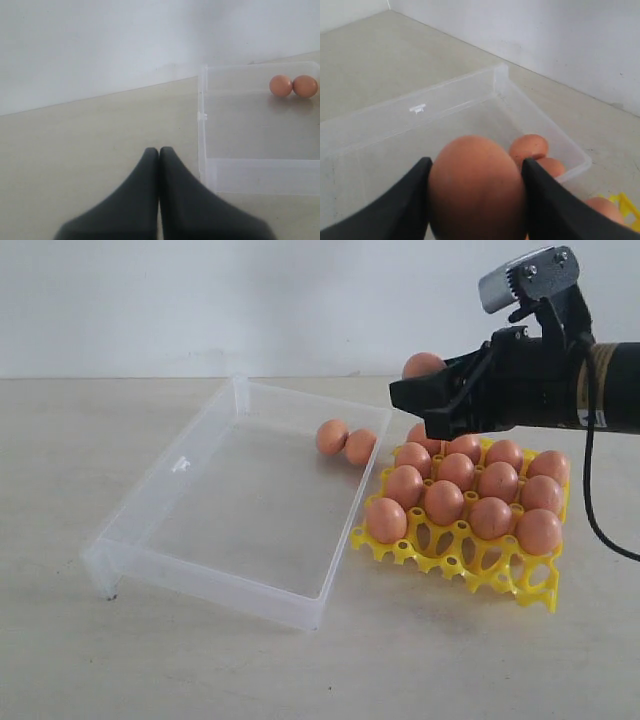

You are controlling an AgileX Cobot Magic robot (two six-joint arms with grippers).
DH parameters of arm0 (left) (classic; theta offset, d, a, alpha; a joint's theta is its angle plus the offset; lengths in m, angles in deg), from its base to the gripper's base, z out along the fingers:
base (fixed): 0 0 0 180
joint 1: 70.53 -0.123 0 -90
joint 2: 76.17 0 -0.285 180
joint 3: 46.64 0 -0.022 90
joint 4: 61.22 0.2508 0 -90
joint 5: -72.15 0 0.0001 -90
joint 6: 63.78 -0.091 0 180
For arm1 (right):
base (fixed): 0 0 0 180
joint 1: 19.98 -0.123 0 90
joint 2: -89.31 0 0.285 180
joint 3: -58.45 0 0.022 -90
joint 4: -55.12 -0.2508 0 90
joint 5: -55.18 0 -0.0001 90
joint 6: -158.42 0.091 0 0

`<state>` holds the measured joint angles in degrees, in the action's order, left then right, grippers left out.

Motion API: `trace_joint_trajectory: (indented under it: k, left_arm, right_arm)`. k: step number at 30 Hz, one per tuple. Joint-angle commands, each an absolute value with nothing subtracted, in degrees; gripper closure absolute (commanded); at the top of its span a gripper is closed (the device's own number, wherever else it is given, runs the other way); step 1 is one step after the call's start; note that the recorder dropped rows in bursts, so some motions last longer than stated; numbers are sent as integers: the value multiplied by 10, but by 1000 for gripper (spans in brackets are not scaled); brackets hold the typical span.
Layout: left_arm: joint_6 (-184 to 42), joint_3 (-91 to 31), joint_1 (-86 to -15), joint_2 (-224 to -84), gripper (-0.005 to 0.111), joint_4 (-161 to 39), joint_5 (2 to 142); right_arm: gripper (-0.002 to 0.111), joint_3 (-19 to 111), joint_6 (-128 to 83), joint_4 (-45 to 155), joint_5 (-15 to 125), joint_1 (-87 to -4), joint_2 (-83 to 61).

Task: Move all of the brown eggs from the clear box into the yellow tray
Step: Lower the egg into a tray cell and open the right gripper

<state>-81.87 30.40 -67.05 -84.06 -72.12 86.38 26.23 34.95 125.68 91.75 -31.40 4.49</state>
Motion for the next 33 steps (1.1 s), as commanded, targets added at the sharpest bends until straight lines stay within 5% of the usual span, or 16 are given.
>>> trace_joint_trajectory:
  k: [1,7,16,33]
  left_arm:
    - [-813,306,-666,-840,111,-723,855]
    - [-813,306,-666,-840,111,-723,855]
    - [-813,306,-666,-840,111,-723,857]
    - [-813,306,-666,-840,111,-723,857]
  right_arm:
    - [108,265,406,1229,966,-308,46]
    - [108,221,451,1229,1083,-308,46]
    - [108,99,231,1013,1053,-307,59]
    - [108,164,267,1176,1020,-251,212]
